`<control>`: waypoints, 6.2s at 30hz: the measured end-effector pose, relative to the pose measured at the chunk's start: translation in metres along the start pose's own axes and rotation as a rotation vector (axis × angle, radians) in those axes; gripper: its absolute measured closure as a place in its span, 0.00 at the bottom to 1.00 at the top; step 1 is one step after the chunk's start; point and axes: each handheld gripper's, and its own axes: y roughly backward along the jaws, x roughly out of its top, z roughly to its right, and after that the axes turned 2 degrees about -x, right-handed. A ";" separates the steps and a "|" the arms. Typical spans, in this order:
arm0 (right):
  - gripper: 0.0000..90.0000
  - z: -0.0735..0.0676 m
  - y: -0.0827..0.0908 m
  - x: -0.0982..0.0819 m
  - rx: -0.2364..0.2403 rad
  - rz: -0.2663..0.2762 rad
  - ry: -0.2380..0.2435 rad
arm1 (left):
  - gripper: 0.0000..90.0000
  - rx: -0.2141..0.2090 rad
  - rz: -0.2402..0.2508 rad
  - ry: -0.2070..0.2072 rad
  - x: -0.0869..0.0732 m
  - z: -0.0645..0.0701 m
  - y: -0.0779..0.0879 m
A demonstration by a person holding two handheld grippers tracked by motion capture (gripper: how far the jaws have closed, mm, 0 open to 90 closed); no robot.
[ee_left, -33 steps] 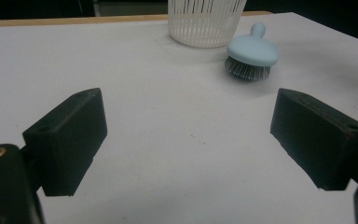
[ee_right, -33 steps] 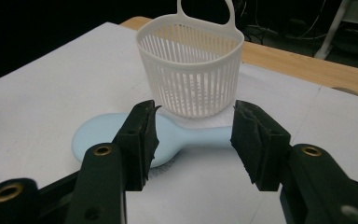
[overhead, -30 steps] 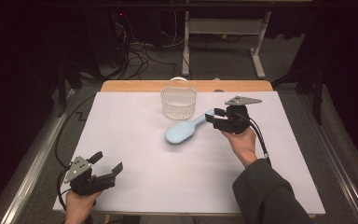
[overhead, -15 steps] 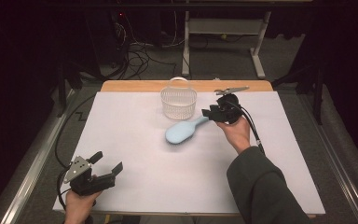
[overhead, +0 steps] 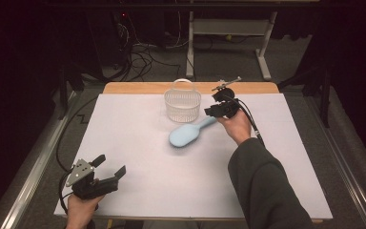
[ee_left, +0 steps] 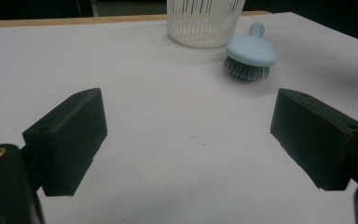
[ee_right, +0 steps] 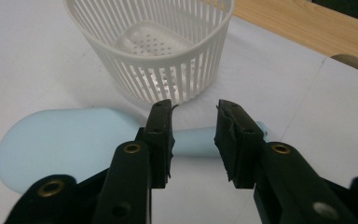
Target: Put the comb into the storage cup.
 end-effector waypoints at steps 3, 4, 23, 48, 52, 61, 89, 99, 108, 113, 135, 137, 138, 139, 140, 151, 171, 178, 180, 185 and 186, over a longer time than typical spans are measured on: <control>0.80 0.000 -0.004 0.002 -0.006 -0.018 -0.005 | 0.11 0.002 -0.002 -0.005 0.000 0.000 0.000; 0.83 0.001 -0.010 0.004 -0.014 -0.041 -0.023 | 0.11 0.001 -0.002 -0.005 0.000 0.000 0.000; 1.00 -0.006 -0.053 0.011 -0.073 -0.185 0.008 | 0.11 0.008 0.016 -0.007 0.002 -0.001 0.001; 1.00 -0.007 -0.068 0.012 -0.092 -0.233 0.003 | 0.11 0.005 0.014 -0.009 0.002 -0.001 0.001; 1.00 -0.008 -0.069 0.011 -0.090 -0.242 0.009 | 0.11 0.007 0.016 -0.007 0.002 -0.001 0.001; 1.00 -0.009 -0.067 0.008 -0.082 -0.260 0.018 | 0.11 0.007 0.016 -0.007 0.002 -0.001 0.001; 1.00 -0.019 -0.062 0.001 -0.023 -0.293 0.054 | 0.11 0.008 0.014 -0.008 0.001 -0.001 0.001; 1.00 -0.017 -0.058 -0.008 0.012 -0.293 0.044 | 0.11 0.007 0.009 -0.005 0.001 -0.001 0.000; 1.00 -0.018 -0.054 -0.014 0.031 -0.296 0.050 | 0.11 0.010 0.005 -0.004 0.001 -0.002 0.000; 1.00 -0.018 -0.052 -0.015 0.036 -0.292 0.057 | 0.11 0.012 0.006 -0.001 0.001 -0.002 0.000; 1.00 -0.022 -0.051 -0.025 0.073 -0.310 0.085 | 0.11 0.010 0.001 -0.001 0.001 -0.002 -0.001; 1.00 -0.021 -0.050 -0.026 0.079 -0.307 0.088 | 0.11 0.010 0.001 -0.002 0.001 -0.002 -0.001; 1.00 -0.021 -0.050 -0.026 0.079 -0.307 0.088 | 0.11 0.009 0.002 -0.002 0.001 -0.002 -0.001; 1.00 -0.022 -0.049 -0.027 0.081 -0.305 0.086 | 0.11 0.008 0.001 -0.003 0.001 -0.002 -0.001; 1.00 -0.022 -0.049 -0.028 0.082 -0.306 0.094 | 0.11 0.008 0.001 -0.003 0.001 -0.002 -0.002; 1.00 -0.023 -0.046 -0.032 0.092 -0.303 0.104 | 0.11 0.012 0.003 -0.005 0.001 -0.001 -0.001; 1.00 -0.027 -0.040 -0.038 0.096 -0.298 0.121 | 0.11 0.012 0.002 -0.006 0.001 -0.001 -0.001; 1.00 -0.027 -0.038 -0.039 0.101 -0.294 0.121 | 0.11 0.011 0.001 -0.006 0.002 -0.001 -0.002; 1.00 -0.027 -0.037 -0.040 0.101 -0.290 0.121 | 0.11 0.011 0.000 -0.005 0.001 -0.002 -0.002; 1.00 -0.028 -0.035 -0.043 0.101 -0.284 0.120 | 0.11 0.011 0.001 -0.005 0.001 -0.002 -0.002; 1.00 -0.028 -0.035 -0.043 0.098 -0.282 0.121 | 0.11 0.012 0.002 -0.005 0.002 -0.002 -0.002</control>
